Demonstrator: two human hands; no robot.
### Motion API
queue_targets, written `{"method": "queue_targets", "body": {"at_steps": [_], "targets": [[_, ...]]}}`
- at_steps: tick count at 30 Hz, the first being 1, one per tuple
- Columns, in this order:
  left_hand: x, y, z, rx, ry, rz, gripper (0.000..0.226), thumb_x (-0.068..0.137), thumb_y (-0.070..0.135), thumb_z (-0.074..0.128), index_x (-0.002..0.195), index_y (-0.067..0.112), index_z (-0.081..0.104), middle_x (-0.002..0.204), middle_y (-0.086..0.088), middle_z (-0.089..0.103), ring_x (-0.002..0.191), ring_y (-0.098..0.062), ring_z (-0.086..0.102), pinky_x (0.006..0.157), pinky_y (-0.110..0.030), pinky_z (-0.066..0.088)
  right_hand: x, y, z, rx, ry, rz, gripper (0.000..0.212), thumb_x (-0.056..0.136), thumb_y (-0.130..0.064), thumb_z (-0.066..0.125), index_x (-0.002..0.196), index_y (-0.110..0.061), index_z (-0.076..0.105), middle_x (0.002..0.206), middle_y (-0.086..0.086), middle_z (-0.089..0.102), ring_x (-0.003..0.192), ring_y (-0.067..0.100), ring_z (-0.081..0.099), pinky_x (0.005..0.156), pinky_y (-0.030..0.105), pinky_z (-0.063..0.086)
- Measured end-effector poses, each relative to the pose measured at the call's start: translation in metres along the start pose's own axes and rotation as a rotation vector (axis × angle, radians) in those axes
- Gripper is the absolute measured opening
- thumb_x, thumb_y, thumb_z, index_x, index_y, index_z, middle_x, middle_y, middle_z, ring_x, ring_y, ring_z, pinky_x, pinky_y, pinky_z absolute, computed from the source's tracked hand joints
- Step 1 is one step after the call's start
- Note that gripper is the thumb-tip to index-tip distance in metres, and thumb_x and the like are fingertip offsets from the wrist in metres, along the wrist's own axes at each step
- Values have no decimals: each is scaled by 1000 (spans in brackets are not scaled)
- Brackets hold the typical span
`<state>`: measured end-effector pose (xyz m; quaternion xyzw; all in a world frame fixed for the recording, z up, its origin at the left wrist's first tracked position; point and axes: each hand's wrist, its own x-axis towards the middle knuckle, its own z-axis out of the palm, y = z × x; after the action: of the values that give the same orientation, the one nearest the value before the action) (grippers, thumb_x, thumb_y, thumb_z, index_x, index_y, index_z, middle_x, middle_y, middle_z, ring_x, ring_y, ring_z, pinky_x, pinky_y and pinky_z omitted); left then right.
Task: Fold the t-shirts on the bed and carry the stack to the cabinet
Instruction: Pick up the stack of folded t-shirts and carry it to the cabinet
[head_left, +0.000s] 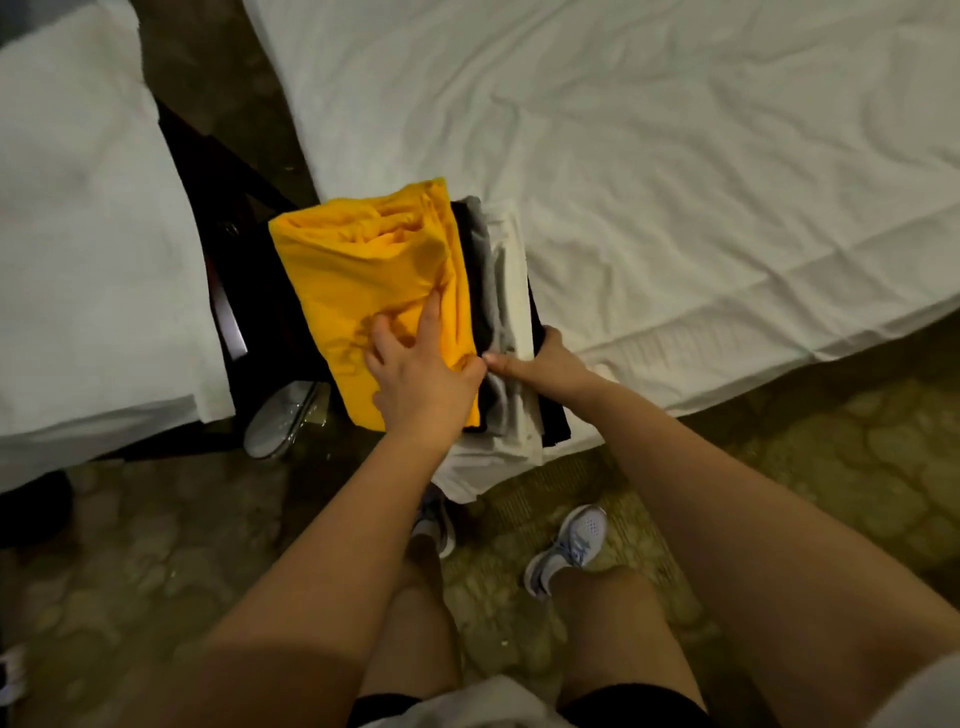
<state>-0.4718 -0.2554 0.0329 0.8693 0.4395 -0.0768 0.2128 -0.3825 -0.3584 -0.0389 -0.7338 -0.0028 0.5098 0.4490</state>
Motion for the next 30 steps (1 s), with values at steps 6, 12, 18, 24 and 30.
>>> {"method": "queue_targets", "body": {"at_steps": [6,12,18,24,30], "targets": [[16,-40,-17,-327,-24,-95,90,78,53,64,146,34,8,153,-4,3,139,-29,16,109,-44,26,-1,-11,25,14,50,-38,124,62,-60,75,149,-26,-7,156,10,14,140,30,26,112,46,29],[31,-72,-29,-494,-95,-131,94,73,47,71,145,36,11,151,-8,6,138,-32,18,108,-46,26,3,-18,16,78,-197,69,109,59,-64,64,148,-18,21,143,2,43,126,22,46,110,43,34],[51,-106,-33,-623,-182,-138,101,73,37,74,146,34,5,152,-6,18,137,-30,25,108,-45,30,5,-37,29,-46,-315,-64,57,86,-34,59,136,-20,38,125,-5,53,106,5,56,80,14,47],[55,-126,-24,-674,-296,-90,120,65,47,72,145,34,-17,158,-3,7,142,-26,16,114,-44,23,1,-51,79,-79,-66,-318,125,65,-38,81,148,-24,-12,152,-7,21,131,1,29,101,14,30],[61,-140,-17,-765,-272,-104,114,68,47,66,145,31,-16,157,-8,10,141,-29,21,112,-42,26,-2,-64,104,-177,-83,-394,130,55,-53,81,149,-35,-8,154,-12,22,138,4,28,112,27,28]]}}
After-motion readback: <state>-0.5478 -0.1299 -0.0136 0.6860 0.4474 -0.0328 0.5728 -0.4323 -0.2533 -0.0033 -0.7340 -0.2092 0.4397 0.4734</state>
